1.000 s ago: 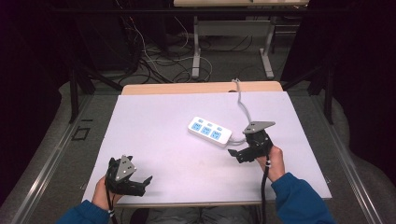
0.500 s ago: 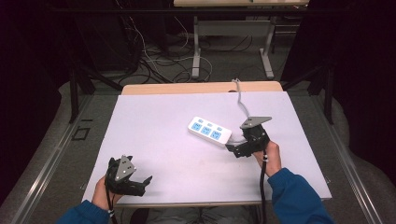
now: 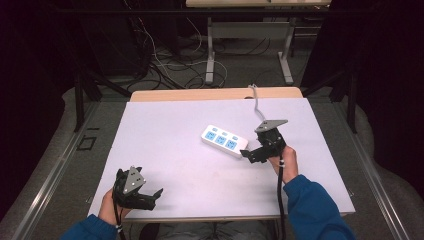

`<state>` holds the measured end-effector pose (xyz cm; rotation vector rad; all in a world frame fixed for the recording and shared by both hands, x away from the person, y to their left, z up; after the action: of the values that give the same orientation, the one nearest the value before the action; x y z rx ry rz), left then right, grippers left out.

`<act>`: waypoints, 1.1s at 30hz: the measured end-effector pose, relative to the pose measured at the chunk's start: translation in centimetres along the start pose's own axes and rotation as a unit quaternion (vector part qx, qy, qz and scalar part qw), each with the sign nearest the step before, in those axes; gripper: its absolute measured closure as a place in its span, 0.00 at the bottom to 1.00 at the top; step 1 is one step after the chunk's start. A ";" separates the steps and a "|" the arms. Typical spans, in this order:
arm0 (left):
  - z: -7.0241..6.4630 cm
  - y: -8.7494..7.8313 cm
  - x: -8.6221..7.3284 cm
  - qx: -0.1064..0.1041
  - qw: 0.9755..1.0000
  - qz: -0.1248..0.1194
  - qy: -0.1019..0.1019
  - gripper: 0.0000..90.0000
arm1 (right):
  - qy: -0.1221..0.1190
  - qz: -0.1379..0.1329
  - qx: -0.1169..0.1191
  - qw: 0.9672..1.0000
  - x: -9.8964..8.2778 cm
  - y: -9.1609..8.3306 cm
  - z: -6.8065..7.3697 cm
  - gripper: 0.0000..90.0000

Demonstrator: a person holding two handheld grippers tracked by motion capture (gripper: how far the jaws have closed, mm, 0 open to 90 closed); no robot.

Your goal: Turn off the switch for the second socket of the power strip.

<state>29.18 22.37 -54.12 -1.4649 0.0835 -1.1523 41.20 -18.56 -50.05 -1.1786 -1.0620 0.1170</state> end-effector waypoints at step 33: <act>0.0 0.0 0.0 -0.001 1.000 0.002 -0.001 0.01 | 0.017 0.004 0.007 1.000 2.2 2.4 -1.5 0.05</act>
<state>29.18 22.38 -54.13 -1.4681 0.0865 -1.1476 44.52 -17.26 -50.59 -1.1688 -1.0257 0.1111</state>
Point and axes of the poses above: each handheld gripper's, and its own axes: y roughly forward along the jaws, x roughly out of its top, z roughly to its left, the point moved 2 cm from there along y, roughly forward along the jaws, and after that the axes turned 13 degrees about z, right-handed, at the moved point
